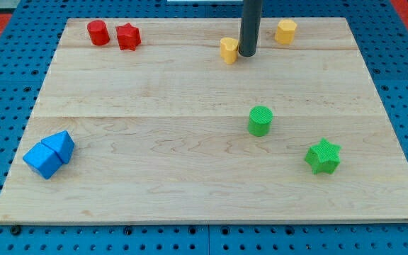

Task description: Move the yellow blocks towards the top right of the board

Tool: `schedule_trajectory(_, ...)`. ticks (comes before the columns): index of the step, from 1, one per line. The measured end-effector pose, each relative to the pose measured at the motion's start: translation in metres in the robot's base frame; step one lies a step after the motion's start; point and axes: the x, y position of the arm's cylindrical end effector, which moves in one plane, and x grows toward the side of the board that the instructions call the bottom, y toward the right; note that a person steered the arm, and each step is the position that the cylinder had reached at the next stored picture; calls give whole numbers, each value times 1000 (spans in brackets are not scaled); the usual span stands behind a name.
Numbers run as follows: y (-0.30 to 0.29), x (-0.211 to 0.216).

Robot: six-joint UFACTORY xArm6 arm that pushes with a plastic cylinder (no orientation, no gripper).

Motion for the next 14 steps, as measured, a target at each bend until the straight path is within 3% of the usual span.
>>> schedule_trajectory(2, 0, -29)
schedule_trajectory(3, 2, -17)
schedule_trajectory(4, -37, -23)
schedule_trajectory(5, -27, -25)
schedule_trajectory(6, 19, 12)
schedule_trajectory(8, -104, 3)
schedule_trajectory(10, -144, -21)
schedule_trajectory(11, -144, -34)
schedule_trajectory(13, -8, -22)
schedule_trajectory(14, -46, 12)
